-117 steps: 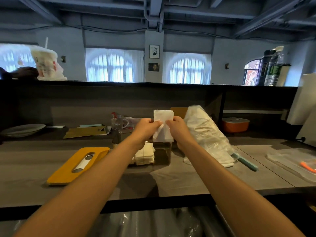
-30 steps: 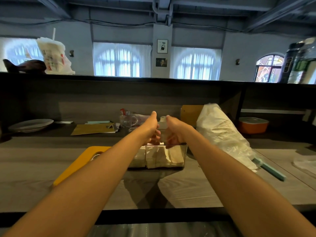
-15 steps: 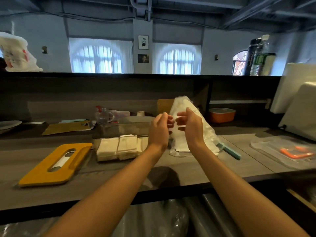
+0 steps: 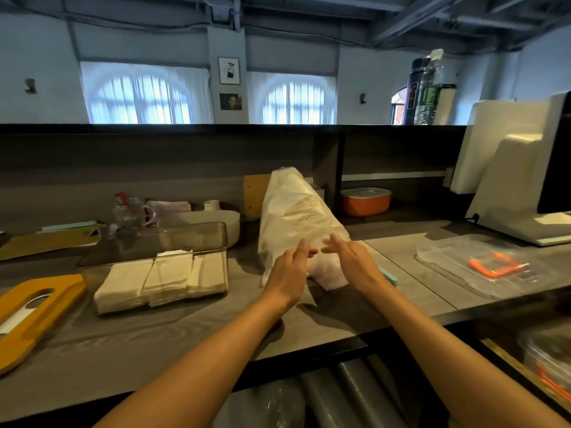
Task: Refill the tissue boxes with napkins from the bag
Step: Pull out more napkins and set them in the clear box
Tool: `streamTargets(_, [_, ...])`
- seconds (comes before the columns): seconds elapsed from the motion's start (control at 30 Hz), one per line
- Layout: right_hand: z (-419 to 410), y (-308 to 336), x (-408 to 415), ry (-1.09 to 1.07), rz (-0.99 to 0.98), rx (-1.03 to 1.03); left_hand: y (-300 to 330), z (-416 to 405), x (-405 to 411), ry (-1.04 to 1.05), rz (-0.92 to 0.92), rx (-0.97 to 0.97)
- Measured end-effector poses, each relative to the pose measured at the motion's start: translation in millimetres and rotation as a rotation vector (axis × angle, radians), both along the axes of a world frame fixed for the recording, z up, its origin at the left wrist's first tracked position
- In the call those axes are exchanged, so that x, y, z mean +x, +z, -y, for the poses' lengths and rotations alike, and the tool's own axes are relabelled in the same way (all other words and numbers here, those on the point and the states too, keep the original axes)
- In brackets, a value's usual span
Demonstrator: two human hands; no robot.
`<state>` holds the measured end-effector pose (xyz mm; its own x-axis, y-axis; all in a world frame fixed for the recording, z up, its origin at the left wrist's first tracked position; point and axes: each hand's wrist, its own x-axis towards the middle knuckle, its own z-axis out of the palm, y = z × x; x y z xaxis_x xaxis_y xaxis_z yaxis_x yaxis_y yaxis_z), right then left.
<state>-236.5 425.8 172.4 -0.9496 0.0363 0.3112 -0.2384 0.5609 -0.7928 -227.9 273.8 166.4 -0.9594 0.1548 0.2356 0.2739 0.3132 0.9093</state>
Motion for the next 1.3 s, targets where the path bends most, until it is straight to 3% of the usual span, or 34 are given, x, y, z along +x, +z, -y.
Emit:
streamTargets(0.1, [2.9, 1.6, -10.3, 0.006, -0.031, -0.06, 0.9, 0.9, -14.0, 0.063, -0.08, -0.022])
streamTargets(0.27, [16.6, -9.5, -34.6, -0.253, -0.043, 0.305, -7.2, 4.3, -36.9, 0.128, -0.165, -0.151])
streamTargets(0.4, [34.2, -18.9, -43.3, -0.461, -0.015, 0.3, -15.3, 12.9, -53.0, 0.157, 0.046, 0.03])
streamTargets(0.47, [37.8, -23.9, -44.1, -0.428, -0.054, 0.316, -12.9, 12.8, -53.6, 0.144, 0.101, 0.006])
streamTargets(0.6, [32.5, -18.6, -41.6, -0.144, 0.009, 0.128, -11.8, 12.4, -57.3, 0.139, 0.123, -0.055])
streamTargets(0.83, [35.2, -16.6, -43.1, -0.083, 0.034, 0.298, -12.3, 19.0, -59.2, 0.082, 0.164, 0.079])
streamTargets(1.1, [17.1, -4.7, -27.9, -0.034, -0.164, -0.18, -8.6, 21.4, -50.7, 0.056, 0.171, 0.097])
streamTargets(1.3, [17.2, 7.2, -16.9, -0.033, -0.289, -0.424, -7.3, 21.1, -34.6, 0.111, 0.008, 0.152])
